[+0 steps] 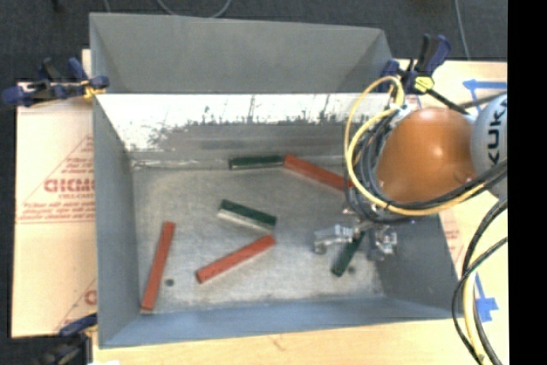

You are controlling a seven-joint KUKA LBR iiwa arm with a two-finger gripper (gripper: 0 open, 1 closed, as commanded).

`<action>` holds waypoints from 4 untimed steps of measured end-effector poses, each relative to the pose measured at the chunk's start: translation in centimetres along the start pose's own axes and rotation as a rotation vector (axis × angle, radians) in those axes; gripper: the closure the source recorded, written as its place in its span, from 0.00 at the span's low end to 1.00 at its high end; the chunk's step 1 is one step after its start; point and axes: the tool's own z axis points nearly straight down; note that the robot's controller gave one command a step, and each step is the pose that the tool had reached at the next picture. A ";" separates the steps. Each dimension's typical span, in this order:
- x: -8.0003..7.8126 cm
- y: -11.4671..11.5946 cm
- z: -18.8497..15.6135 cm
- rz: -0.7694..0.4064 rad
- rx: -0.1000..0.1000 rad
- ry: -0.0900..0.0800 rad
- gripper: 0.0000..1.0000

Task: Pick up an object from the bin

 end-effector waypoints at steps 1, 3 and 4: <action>0.1 -0.1 0.0 0.005 0.000 0.000 1.00; 0.1 -0.3 -2.9 0.017 0.005 0.001 1.00; 0.1 -0.4 -4.8 0.023 0.006 0.001 1.00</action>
Offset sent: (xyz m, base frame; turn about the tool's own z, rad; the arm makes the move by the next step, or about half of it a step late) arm 0.0000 0.0000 0.0000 0.0000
